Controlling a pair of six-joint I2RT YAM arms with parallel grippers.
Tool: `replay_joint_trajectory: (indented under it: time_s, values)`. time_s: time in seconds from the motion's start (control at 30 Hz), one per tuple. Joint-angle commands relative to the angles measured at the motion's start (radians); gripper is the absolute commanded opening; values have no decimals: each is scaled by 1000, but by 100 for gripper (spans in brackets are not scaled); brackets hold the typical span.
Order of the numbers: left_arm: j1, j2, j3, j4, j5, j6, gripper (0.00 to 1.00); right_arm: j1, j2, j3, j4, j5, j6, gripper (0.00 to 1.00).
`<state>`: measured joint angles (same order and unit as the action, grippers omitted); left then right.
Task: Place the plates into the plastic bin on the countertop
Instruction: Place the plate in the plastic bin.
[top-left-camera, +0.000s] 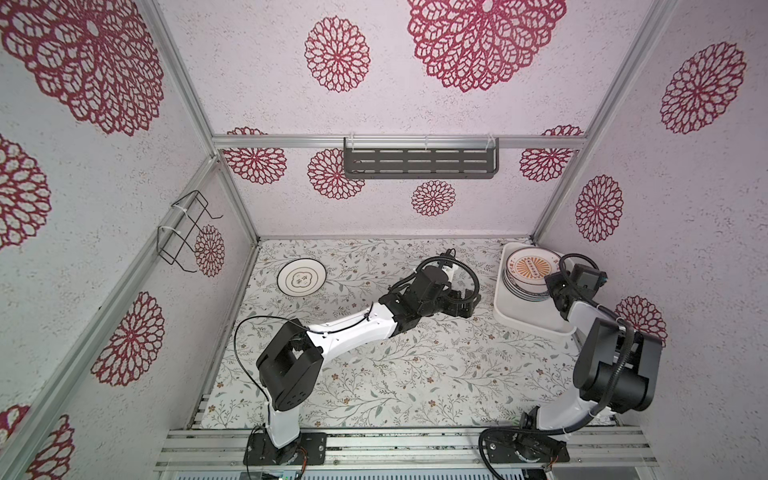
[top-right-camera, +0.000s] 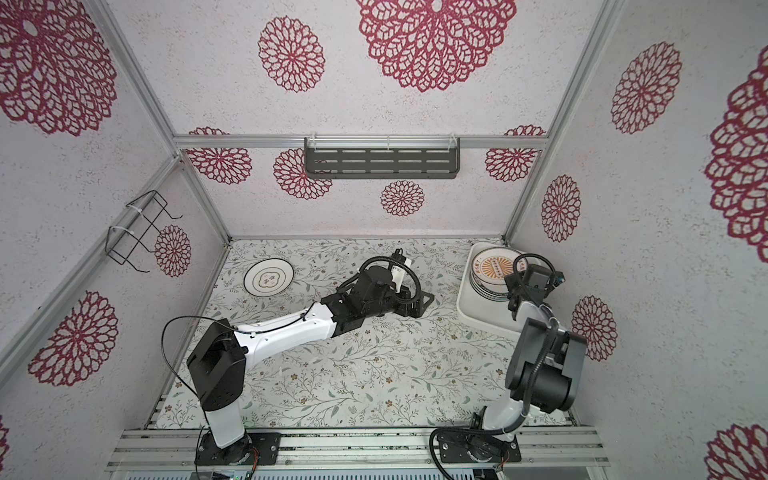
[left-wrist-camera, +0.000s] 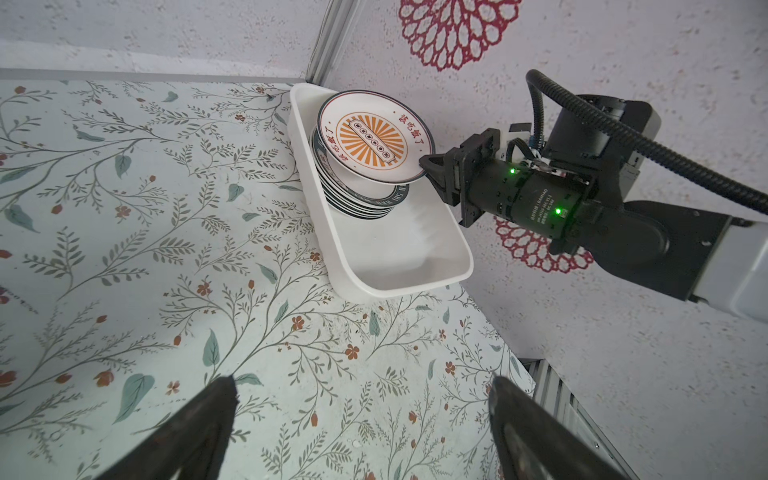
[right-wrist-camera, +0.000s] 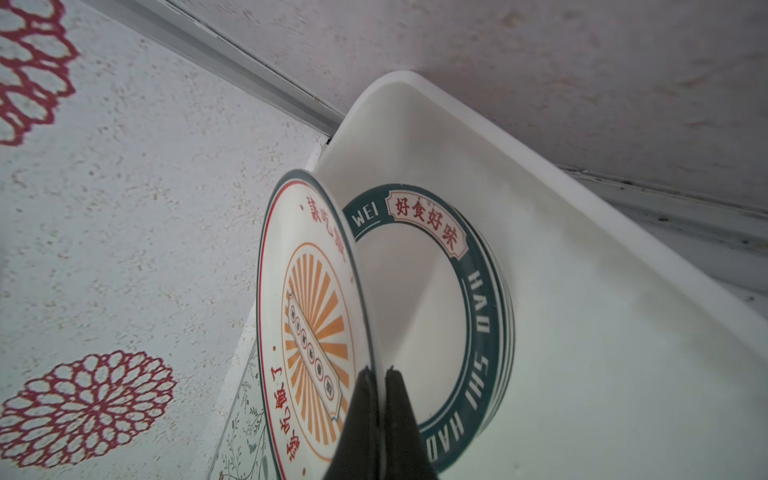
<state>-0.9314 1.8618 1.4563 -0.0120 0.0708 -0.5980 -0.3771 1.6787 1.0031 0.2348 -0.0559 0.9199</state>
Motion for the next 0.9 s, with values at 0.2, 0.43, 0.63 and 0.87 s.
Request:
replay_joint_trajectory:
  time_s: [0.2, 0.43, 0.63, 0.87]
  values:
    - [-4, 13, 20, -23, -15, 35, 97, -6, 79, 107, 26, 7, 18, 0]
    - [2, 4, 17, -41, -42, 44, 97, -1, 70, 74, 13, 6, -10, 0]
    - [24, -35, -21, -59, -100, 30, 97, 3, 38, 49, -21, 18, -29, 8]
    - [82, -110, -89, -108, -171, -10, 97, 6, 18, 50, -62, 10, -64, 47]
